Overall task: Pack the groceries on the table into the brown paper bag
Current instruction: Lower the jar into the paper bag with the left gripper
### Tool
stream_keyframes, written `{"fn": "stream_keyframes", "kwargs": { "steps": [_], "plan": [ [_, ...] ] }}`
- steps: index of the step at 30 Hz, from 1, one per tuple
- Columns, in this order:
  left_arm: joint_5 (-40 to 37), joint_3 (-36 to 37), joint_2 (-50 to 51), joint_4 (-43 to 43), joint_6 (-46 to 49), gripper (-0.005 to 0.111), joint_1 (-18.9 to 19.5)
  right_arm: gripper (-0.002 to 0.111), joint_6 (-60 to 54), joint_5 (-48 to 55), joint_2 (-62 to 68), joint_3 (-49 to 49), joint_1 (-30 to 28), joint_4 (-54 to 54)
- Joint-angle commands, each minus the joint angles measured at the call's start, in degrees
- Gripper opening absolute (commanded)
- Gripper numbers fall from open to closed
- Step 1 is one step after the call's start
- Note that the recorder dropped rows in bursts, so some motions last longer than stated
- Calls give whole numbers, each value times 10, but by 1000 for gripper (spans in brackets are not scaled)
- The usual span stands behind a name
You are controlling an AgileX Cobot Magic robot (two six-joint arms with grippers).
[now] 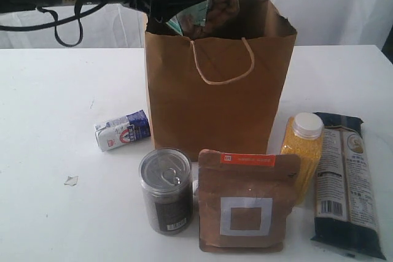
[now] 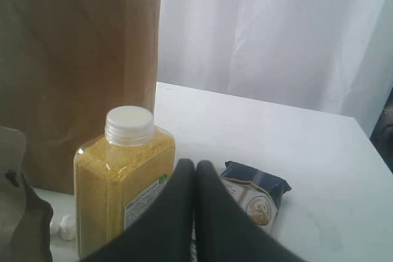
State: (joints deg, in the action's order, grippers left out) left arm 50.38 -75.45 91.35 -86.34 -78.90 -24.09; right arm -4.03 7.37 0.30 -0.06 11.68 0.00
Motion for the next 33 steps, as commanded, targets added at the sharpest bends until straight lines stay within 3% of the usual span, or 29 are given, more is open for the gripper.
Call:
{"fn": "stream_keyframes", "kwargs": {
  "steps": [1,5,10,33],
  "plan": [
    [17,-56,4,-41,-49,0,5,0,-3,-6,-3,1,-4,0],
    [45,-94,20,-114,-104,0,20,0,-3,-6,-3,1,-4,0],
    [80,-110,39,-136,-117,0,29,0,-3,-6,-3,1,-4,0],
    [90,-111,52,-136,-125,0,54,0,-3,-6,-3,1,-4,0]
  ]
}}
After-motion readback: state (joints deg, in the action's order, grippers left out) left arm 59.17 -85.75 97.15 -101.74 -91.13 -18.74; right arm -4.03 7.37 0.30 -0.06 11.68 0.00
